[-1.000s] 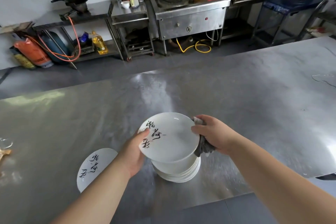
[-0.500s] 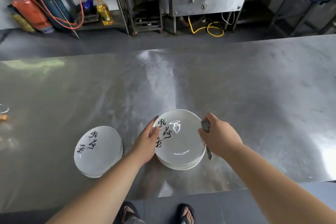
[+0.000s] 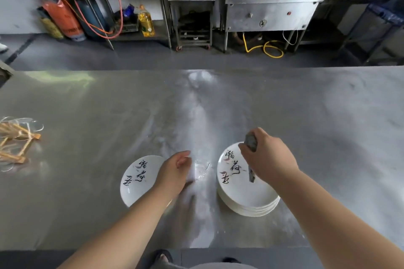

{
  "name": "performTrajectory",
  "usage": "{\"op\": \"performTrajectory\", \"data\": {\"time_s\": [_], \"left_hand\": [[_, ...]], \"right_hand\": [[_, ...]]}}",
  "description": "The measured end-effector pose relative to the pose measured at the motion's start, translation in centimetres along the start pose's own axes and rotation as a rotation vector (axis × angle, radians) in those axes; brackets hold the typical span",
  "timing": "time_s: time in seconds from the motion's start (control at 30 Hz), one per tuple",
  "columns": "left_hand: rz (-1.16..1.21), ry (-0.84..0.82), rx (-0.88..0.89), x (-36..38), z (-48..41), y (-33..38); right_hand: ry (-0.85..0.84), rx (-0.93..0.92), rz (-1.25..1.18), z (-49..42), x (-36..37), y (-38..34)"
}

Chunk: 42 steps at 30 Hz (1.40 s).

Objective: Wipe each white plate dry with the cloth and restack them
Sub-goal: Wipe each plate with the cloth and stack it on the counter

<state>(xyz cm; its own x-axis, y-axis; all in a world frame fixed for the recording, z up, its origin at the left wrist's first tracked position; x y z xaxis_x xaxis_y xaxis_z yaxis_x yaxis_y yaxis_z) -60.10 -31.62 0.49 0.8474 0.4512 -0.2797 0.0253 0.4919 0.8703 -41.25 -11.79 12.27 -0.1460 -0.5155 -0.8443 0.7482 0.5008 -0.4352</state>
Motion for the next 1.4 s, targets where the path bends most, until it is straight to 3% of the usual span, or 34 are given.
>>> {"op": "performTrajectory", "data": {"time_s": [0.1, 0.23, 0.37, 0.5, 0.77, 0.87, 0.97, 1.07, 1.17, 1.27, 1.33, 1.4], "left_hand": [[-0.035, 0.161, -0.091, -6.3, 1.2, -2.6], [-0.268, 0.307, -0.270, -12.7, 2.4, -5.8], [-0.462, 0.181, -0.416, -15.8, 2.8, -10.5], [-0.588, 0.103, -0.382, -16.2, 2.6, -13.3], [-0.641, 0.008, -0.241, -16.7, 1.3, -13.6], [-0.410, -0.078, -0.216, -16.8, 1.2, -12.3], [0.314, -0.172, -0.258, -17.0, 2.1, -9.7], [0.644, -0.274, -0.169, -18.4, 3.4, -6.8], [0.766, -0.383, -0.030, -20.0, 4.2, -3.8], [0.792, -0.380, 0.043, -21.3, 4.6, -1.0], [0.773, -0.400, 0.065, -21.7, 4.8, 0.6], [0.751, -0.445, 0.124, -21.8, 5.4, 2.0]], "right_hand": [[-0.074, -0.098, -0.026, -1.4, 4.1, -5.4], [-0.198, -0.130, 0.005, -3.0, 9.8, -9.7], [-0.376, -0.033, 0.060, -4.5, 16.2, -11.3], [-0.506, 0.056, 0.016, -4.3, 21.4, -11.2], [-0.406, 0.165, -0.092, -3.6, 23.6, -11.4], [-0.392, 0.191, -0.212, -3.5, 23.3, -11.4], [-0.362, 0.139, -0.321, -3.0, 21.8, -12.1], [-0.254, 0.090, -0.327, -3.0, 18.1, -13.5], [-0.068, 0.050, -0.392, -2.9, 13.2, -15.8], [0.079, -0.152, -0.406, -1.1, 9.2, -20.2], [0.114, -0.353, -0.284, 0.6, 8.2, -23.7], [0.035, -0.475, -0.053, 2.0, 8.9, -26.1]]}}
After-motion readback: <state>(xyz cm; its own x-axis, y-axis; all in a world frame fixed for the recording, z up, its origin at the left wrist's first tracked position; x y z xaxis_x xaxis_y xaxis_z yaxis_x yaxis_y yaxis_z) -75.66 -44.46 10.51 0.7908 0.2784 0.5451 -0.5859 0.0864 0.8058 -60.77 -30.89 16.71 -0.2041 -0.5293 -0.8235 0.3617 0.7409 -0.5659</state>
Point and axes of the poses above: each hand's wrist, its own z-axis away from the middle knuckle, its own x-axis out of the palm, y = z × x, the point moved 2 cm from there along -z, towards the middle knuckle, and after that the axes turned 15 degrees about -y, right-handed, at the moved point
